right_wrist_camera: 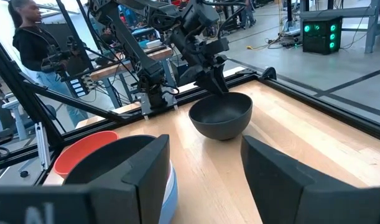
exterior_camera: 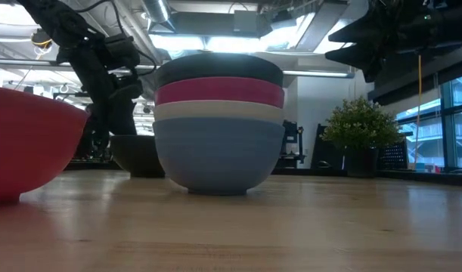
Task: Nest bowls inside each other
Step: Stack the black bowl on top of the black bowl
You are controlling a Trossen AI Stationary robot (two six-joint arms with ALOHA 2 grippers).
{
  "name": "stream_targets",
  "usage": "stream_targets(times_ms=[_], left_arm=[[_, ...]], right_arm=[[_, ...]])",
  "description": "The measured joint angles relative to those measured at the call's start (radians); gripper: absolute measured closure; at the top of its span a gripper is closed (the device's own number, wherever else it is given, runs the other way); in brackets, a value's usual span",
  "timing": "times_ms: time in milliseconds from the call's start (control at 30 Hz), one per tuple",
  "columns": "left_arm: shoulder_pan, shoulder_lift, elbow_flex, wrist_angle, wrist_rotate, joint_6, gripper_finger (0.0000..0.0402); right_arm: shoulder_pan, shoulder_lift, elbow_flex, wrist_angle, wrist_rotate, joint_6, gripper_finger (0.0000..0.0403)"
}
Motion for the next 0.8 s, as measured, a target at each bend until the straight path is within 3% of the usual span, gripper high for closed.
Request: stream_targets(times_ms=[600,800], left_arm=[[0.0,0.0,0.0,-0.059,-0.039,-0.001,0.0253],[0.0,0.0,0.0,-0.057,-0.039,-0.002,0.0271]], right_arm=[[0.0,0.0,0.0,0.002,-0.016,0.002,0.0203],[0.0,0.0,0.0,0.005,-0.016,0.001,0.0203]])
